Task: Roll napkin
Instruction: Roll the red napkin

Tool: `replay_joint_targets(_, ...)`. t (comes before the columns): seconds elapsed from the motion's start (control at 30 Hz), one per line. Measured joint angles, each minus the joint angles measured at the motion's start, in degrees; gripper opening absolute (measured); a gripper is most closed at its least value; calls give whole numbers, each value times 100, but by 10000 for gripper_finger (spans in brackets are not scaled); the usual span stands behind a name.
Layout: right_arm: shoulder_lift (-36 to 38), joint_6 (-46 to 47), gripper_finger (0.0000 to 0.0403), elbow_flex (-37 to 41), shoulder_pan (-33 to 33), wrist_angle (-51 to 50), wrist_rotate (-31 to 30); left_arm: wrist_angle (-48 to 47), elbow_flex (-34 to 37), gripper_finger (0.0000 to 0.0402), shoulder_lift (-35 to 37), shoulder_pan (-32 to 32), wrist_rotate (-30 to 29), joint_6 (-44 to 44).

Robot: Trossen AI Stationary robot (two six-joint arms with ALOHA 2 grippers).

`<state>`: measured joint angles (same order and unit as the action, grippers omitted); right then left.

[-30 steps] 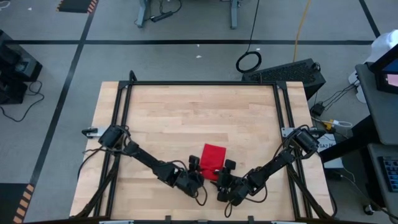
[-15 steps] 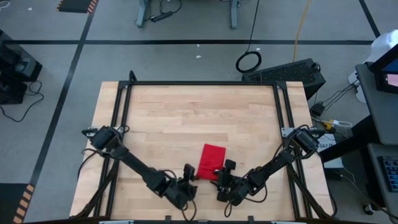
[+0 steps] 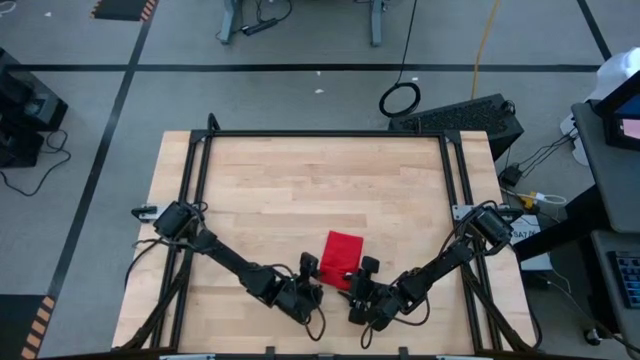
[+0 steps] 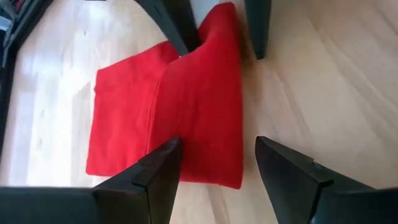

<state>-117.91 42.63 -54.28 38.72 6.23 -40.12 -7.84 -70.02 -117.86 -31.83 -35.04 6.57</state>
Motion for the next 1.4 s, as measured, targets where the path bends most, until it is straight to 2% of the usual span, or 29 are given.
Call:
replay_joint_targets(0.33,0,22,196,0,0,17,1,-20,-4,214,0,298,689,-137)
replay_joint_targets(0.47,-2,29,196,5,0,136,64,-23,-13,199,7,499,1275,-179)
replay_joint_targets(0.57,0,42,196,7,-9,267,191,-20,-26,163,-26,649,1685,-200)
replay_joint_targets(0.7,3,111,196,7,-15,277,213,-79,-33,95,-28,807,2122,-277)
replay_joint_targets(0.83,162,129,196,11,-20,198,338,-99,-33,23,-33,869,2309,-289)
replay_joint_targets(0.87,240,110,196,15,-17,156,404,-106,-33,15,-37,880,2362,-302)
replay_joint_targets(1.13,769,-429,203,37,12,-390,699,-128,-26,15,-46,975,2904,-487)
replay_joint_targets(1.4,1223,-1037,258,32,296,-604,509,-133,-24,12,-48,1310,3920,-1063)
